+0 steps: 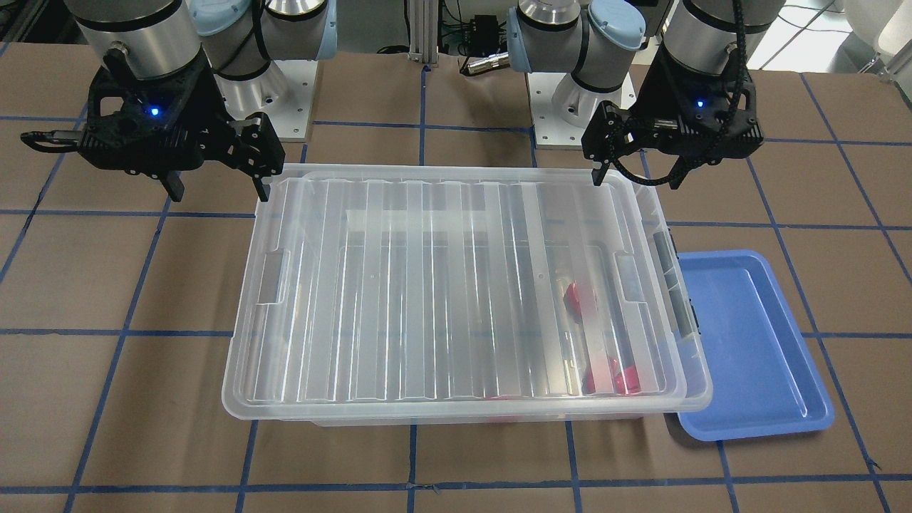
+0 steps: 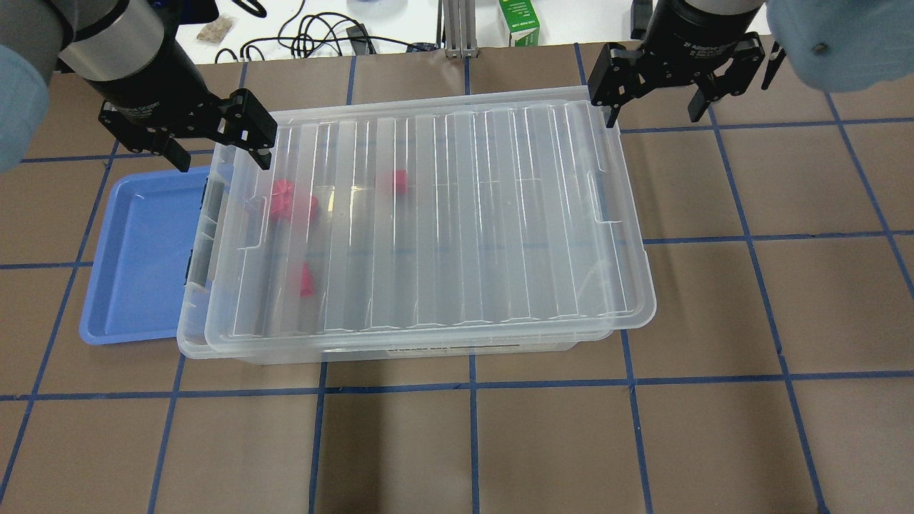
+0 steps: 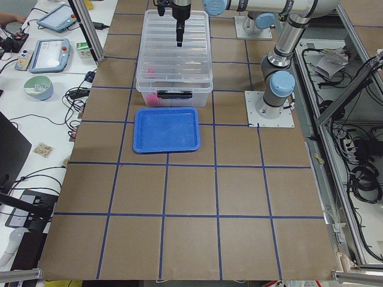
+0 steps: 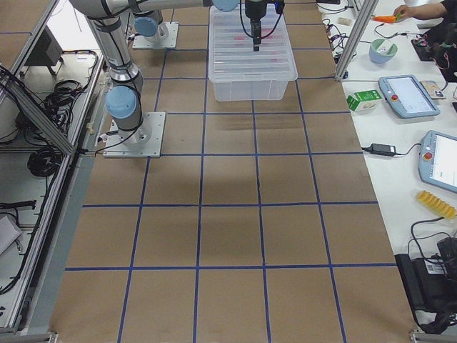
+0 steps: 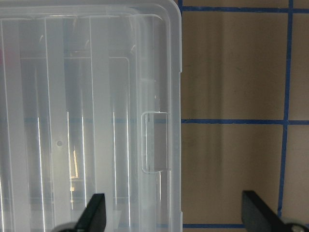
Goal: Place red block in blue tray from box
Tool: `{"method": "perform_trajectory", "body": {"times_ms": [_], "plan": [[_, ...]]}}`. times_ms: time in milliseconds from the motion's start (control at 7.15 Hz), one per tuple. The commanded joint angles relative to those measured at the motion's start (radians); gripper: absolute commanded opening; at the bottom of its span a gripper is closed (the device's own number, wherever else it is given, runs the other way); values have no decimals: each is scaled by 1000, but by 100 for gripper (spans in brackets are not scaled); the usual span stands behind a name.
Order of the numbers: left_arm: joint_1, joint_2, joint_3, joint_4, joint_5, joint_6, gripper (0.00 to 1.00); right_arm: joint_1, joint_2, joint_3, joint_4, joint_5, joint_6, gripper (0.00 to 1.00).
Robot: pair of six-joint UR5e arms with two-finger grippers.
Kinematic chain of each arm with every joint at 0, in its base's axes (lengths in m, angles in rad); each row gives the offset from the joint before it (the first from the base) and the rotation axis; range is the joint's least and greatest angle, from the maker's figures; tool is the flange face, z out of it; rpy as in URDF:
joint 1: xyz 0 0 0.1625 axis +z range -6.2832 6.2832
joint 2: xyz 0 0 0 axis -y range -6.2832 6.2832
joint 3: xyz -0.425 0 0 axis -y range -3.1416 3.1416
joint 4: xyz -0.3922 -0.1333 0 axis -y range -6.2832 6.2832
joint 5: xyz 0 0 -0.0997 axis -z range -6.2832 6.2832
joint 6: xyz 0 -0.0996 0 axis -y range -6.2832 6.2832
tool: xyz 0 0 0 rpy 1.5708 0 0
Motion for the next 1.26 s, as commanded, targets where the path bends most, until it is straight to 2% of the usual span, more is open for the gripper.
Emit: {"method": "perform_trajectory", "body": {"times_ms": [0, 559, 699, 839, 1118], "plan": [[-1, 0, -4, 0, 0, -3, 100, 1, -1, -1, 3, -1, 1, 100], [-2, 0, -4, 0, -2, -5, 100, 1, -1, 12, -8, 5, -12, 100], [-2, -7, -1, 2, -2, -6, 100, 5, 8, 32, -3, 5, -40, 100], [-2, -15, -4, 20, 0, -6, 100, 7, 25, 93, -19, 10, -48, 100], [-5, -14, -10, 34, 0, -6, 100, -1, 144, 204, -197, -8, -51, 100]]}}
